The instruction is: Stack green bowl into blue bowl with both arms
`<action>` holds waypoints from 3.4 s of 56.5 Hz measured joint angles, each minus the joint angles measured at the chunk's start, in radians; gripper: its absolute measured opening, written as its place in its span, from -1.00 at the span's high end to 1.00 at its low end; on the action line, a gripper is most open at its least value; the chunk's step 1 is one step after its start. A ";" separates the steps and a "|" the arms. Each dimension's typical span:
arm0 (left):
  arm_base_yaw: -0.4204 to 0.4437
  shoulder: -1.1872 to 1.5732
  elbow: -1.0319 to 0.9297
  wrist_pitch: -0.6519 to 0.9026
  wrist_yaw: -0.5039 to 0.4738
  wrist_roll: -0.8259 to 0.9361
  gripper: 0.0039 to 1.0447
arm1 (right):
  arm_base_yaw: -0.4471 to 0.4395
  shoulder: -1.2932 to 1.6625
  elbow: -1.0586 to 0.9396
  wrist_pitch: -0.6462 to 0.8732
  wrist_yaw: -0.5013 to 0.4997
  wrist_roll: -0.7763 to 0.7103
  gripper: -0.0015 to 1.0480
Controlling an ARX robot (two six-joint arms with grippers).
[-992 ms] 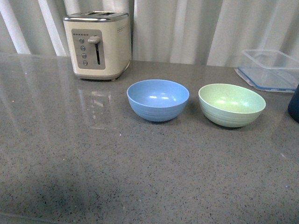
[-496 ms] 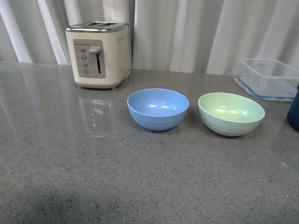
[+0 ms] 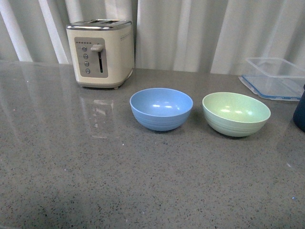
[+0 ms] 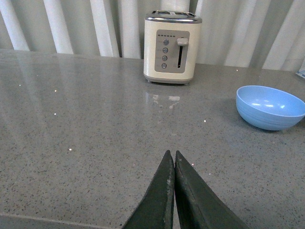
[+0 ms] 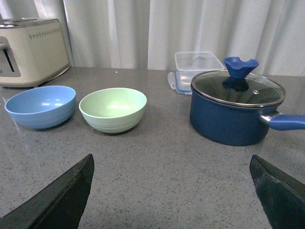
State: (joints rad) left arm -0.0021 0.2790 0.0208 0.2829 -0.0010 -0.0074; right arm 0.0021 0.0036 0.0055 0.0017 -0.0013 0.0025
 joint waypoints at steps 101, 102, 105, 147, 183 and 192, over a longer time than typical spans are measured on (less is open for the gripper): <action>0.000 -0.275 0.000 -0.282 0.001 0.002 -0.88 | 0.075 1.695 1.223 -0.199 0.018 0.145 -0.81; 0.000 -0.275 0.000 -0.282 0.001 0.002 -0.88 | 0.075 1.719 1.238 -0.199 0.030 0.148 -0.81; 0.000 -0.275 0.000 -0.282 0.001 0.002 -0.88 | 0.077 1.777 1.273 -0.206 0.047 0.158 -0.81; 0.000 -0.275 0.000 -0.282 0.001 0.002 -0.88 | 0.106 1.976 1.356 -0.237 0.139 0.177 0.57; 0.000 -0.275 0.000 -0.282 0.001 0.002 -0.88 | 0.132 1.734 1.395 -0.242 0.092 0.156 0.98; 0.000 -0.275 0.000 -0.282 0.001 0.002 -0.88 | 0.221 1.747 1.463 -0.242 0.071 0.163 0.98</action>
State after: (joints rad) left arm -0.0021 0.0040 0.0212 0.0006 -0.0002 -0.0051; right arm 0.2230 1.7504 1.4681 -0.2405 0.0692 0.1654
